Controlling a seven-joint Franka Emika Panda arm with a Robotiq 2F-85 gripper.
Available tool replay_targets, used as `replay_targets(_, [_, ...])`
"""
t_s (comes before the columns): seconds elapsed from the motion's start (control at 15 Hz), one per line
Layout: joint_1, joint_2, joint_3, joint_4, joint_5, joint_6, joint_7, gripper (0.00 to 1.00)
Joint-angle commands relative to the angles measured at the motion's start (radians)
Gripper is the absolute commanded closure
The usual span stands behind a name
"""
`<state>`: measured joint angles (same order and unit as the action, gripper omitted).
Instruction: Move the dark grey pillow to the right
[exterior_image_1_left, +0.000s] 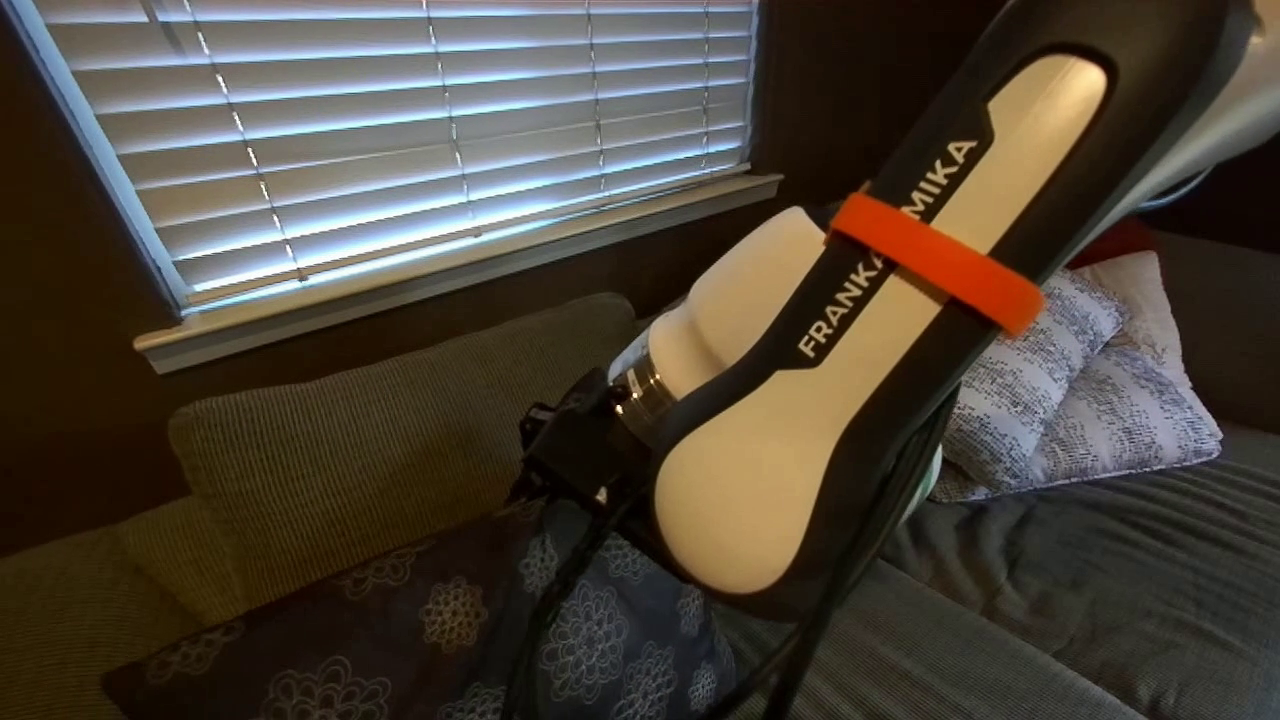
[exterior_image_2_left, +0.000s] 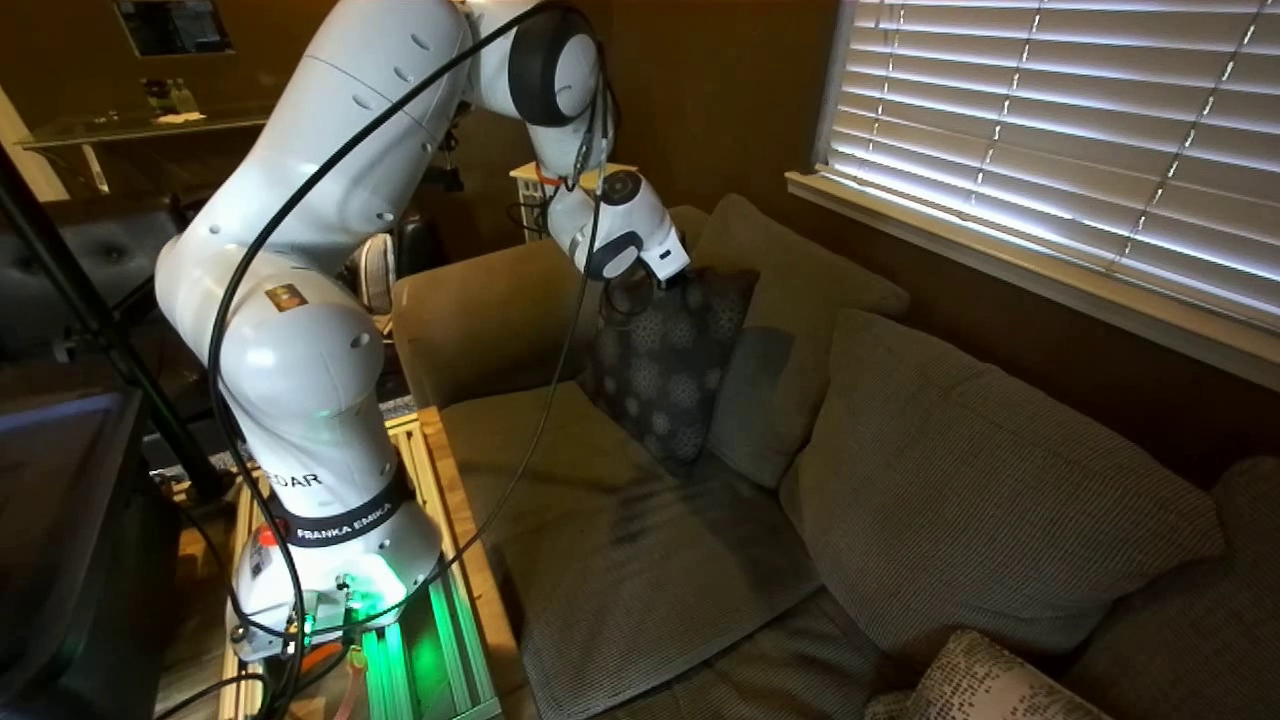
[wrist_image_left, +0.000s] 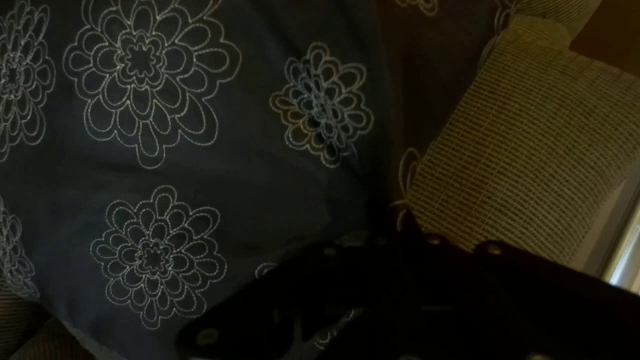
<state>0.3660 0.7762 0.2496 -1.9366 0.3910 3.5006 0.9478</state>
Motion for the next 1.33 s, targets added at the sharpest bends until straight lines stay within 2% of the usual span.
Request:
replay_targets(0.0, [-0.036, -0.119, 0.024, -0.131, 0.060, 0.063, -0.021, 0.99])
replay_targets(0.53, [-0.170, -0.337, 0.093, -0.428, 0.052, 0.282, 0.048, 0.99])
replay_targets(0.8, [-0.225, -0.482, 0.084, -0.556, 0.057, 0.262, 0.093, 0.99])
replay_targets(1.13, [-0.307, -0.628, 0.062, -0.688, 0.004, 0.238, 0.199, 0.99])
replay_targets(1.2, [-0.356, -0.656, 0.091, -0.716, -0.014, 0.238, 0.222, 0.99])
replay_targets(1.27, [-0.377, -0.686, 0.088, -0.747, -0.022, 0.243, 0.248, 0.99])
